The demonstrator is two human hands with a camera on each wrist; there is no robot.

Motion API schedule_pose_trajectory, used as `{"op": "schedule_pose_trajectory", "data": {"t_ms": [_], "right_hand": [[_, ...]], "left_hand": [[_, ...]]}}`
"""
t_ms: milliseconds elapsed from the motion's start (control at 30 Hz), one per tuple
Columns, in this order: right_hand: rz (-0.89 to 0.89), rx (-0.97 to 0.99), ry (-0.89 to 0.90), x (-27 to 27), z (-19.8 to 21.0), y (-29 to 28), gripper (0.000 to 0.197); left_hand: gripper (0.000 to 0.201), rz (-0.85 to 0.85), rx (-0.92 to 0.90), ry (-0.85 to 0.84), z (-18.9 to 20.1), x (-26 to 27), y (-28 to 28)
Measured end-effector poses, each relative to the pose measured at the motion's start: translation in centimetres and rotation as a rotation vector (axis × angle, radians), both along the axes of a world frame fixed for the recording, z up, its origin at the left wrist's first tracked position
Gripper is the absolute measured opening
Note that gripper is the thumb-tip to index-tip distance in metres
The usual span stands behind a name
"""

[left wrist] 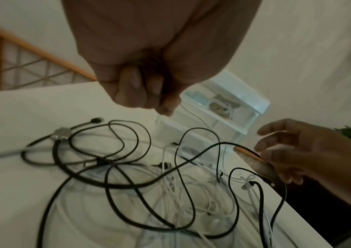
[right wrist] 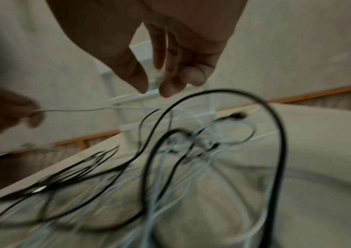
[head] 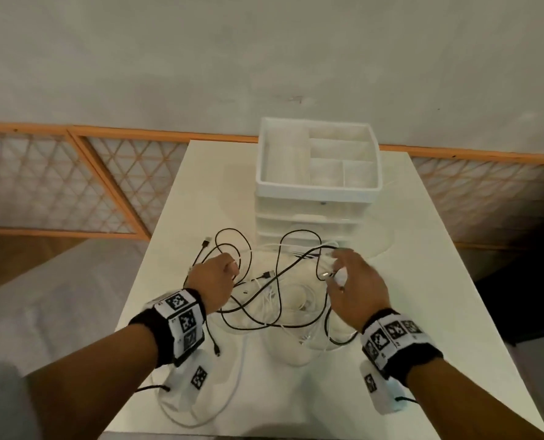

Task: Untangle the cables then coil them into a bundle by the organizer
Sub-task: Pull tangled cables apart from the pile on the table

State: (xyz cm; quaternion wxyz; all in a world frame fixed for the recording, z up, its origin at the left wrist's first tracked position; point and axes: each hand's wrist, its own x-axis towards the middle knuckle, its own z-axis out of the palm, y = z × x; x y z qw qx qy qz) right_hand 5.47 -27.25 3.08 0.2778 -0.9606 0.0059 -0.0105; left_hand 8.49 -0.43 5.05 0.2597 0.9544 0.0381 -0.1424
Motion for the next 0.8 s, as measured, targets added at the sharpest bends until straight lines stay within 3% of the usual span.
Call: {"op": "schedule_pose_trajectory", "data": {"t_ms": [100,167,333,467,533,667,800], "right_hand": [[0.293,0.012,0.144,-1.4,-1.8,4.2,0.036],[0.362,0.014,0.177,-1.5,-1.9,6.4,0.039],[0.229,0.115,0.055,-0.3,-0.4,7.7,0.041],[0.175,0.141,-0.014,0.9,1.0,7.5,0.038],[0.196,0.161,-0.040,1.1,1.4,7.8,0.036],[0.178,0.130,0.007,0.9,1.3,7.3,0.036],[0.119,0.229,0.148,1.3,1.9,6.7,0.033]], "left_hand": [[0.038,0.071,0.025,0.090,-0.9,0.4,-1.0],[0.056,0.065,0.035,0.180,-1.4,0.6,-1.8],[0.035,0.061,-0.039,0.189,-2.2,1.8,-2.5],[0.057,0.089,0.043,0.266,-1.0,2.2,-2.8],[0.055,0.081,0.089,0.313,-1.2,1.7,-3.0],[0.032,0.061,-0.141,0.342,-0.3,1.3,-3.5],[0.018,-0.109,-0.528,0.301,7.5,2.0,-4.8]]}}
